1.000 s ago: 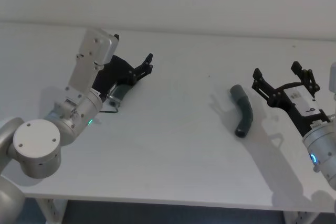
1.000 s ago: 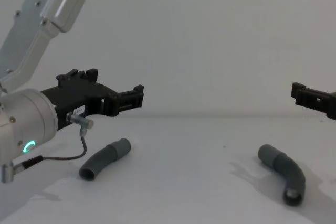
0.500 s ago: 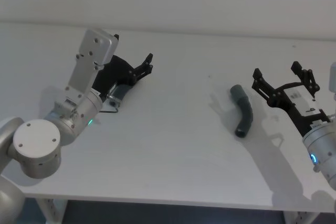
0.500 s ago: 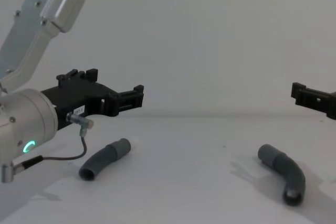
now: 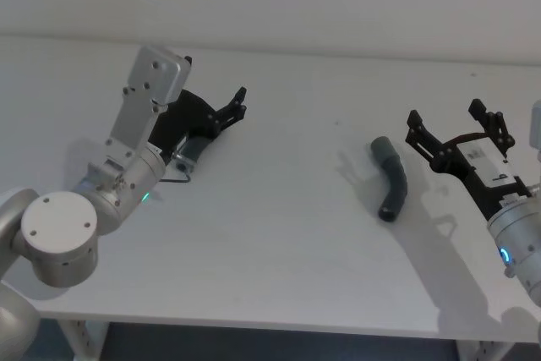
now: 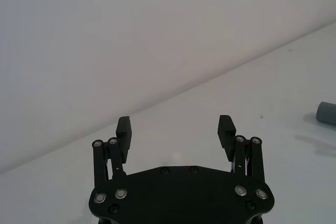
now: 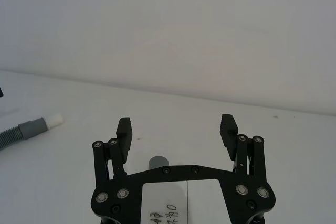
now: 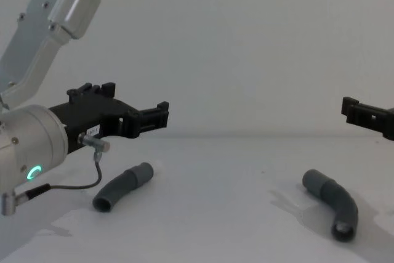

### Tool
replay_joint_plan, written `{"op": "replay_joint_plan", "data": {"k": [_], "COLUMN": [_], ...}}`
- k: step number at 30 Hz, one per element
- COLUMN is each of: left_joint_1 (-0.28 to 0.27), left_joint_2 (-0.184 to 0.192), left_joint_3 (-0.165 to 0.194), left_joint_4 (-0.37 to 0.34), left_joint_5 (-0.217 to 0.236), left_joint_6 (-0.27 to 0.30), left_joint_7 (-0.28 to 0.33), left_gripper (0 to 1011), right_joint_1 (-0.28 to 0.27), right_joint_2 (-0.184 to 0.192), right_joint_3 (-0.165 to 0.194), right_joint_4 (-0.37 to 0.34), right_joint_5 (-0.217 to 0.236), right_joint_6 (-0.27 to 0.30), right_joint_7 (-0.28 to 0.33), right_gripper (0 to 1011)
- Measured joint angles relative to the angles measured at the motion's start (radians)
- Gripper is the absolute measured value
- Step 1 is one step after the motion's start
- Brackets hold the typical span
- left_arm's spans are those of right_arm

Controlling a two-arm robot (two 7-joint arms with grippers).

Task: Use both hands to pick up one end of the pipe from the table, align the ends, and insert them.

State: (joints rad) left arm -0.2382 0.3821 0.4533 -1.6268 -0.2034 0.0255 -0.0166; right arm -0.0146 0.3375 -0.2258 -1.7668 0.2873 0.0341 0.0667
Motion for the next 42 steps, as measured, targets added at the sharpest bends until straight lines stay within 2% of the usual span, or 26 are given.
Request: {"op": "replay_joint_plan", "data": {"k": [6,13,21,27,42], "left_joint_1": [-0.003,-0.007,-0.029,-0.051,-0.107], "left_joint_2": [0.002,0.006,0.013,0.015,0.008], "left_joint_3": [-0.004,-0.012,-0.021,-0.029,-0.053], "left_joint_4": [-0.008,-0.023,-0.033,-0.026,0.027], "left_joint_5": [-0.016,-0.043,-0.075,-0.092,-0.14], "left_joint_6": [0.044,0.13,0.265,0.341,0.471], "left_joint_7": [-0.017,-0.039,-0.067,-0.086,-0.148], "left_gripper": [1000,1000,1000,1000,1000], "right_joint_1": [0.0,0.0,0.0,0.0,0.0], "right_joint_2": [0.0,0.0,0.0,0.0,0.0], "right_joint_3": [0.0,0.0,0.0,0.0,0.0], "right_joint_4": [0.0,0.0,0.0,0.0,0.0], "right_joint_5": [0.0,0.0,0.0,0.0,0.0], "right_joint_6": [0.0,0.0,0.0,0.0,0.0], "right_joint_7": [0.0,0.0,0.0,0.0,0.0], "right_gripper": [1001,1001,1002,1002,1002]}}
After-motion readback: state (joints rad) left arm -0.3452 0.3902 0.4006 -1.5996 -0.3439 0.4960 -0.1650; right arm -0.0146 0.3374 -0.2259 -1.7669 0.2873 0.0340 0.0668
